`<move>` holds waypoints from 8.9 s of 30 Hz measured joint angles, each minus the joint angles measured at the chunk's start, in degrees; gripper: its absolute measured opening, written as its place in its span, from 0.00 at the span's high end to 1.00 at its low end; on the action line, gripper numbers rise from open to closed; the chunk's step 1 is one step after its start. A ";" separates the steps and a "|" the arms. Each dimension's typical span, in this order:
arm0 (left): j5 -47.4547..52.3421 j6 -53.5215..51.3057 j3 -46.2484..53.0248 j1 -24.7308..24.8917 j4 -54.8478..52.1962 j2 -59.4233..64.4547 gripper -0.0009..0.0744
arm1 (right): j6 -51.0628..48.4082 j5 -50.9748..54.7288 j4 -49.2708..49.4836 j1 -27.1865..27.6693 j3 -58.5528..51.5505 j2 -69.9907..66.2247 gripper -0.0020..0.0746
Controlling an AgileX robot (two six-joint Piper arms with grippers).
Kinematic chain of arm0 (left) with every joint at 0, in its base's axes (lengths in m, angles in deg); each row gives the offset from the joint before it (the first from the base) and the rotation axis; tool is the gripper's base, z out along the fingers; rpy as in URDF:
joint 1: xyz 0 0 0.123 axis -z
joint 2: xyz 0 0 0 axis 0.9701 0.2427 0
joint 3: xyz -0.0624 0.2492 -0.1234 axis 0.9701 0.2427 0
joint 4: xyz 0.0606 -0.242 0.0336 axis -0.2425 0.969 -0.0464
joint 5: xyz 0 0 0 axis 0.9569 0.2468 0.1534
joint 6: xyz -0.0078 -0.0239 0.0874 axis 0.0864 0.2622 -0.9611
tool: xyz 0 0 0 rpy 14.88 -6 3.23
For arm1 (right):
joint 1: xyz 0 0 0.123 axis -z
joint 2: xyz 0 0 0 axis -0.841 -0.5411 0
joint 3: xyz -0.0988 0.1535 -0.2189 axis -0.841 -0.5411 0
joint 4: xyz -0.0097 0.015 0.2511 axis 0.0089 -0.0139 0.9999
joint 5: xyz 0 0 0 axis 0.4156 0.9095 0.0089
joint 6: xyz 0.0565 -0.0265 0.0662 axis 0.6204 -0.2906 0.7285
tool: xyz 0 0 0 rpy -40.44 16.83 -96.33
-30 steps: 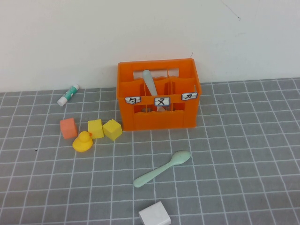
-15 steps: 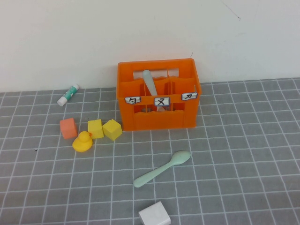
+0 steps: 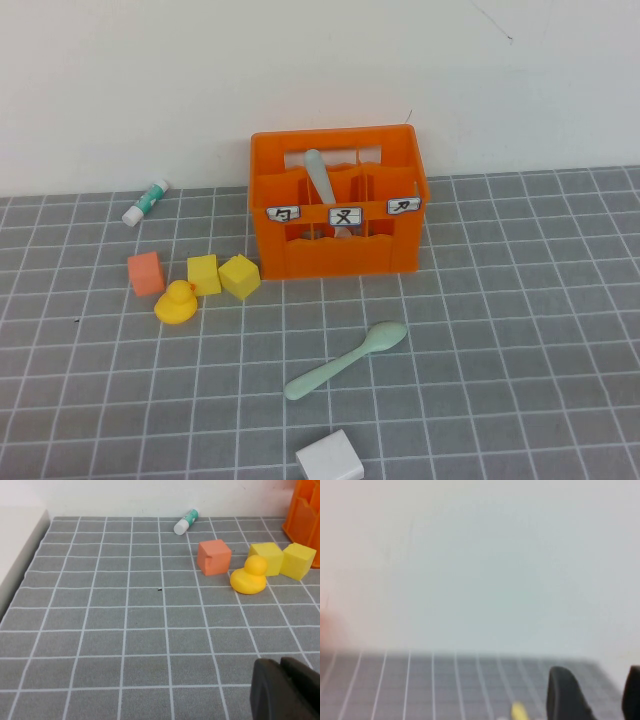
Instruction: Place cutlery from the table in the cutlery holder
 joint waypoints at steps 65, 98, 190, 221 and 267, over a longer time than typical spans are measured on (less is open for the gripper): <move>-0.09 -0.50 0.00 0.00 0.00 0.00 0.99 | -93.12 53.84 34.90 -35.06 74.60 -99.78 0.98; -0.09 -0.50 0.00 0.00 0.03 0.00 0.99 | -98.36 43.24 28.05 -47.09 90.16 -128.60 0.36; -0.09 -0.32 0.00 0.00 0.03 0.00 0.99 | -48.55 -23.92 57.26 -44.60 89.79 -119.86 0.71; -0.09 -0.47 0.00 0.00 0.03 0.00 0.99 | -42.20 -42.81 52.02 -40.58 84.57 -128.89 0.65; -0.09 -0.40 0.00 0.00 0.03 0.00 0.99 | -49.77 -5.94 37.55 -38.84 21.18 -38.61 0.98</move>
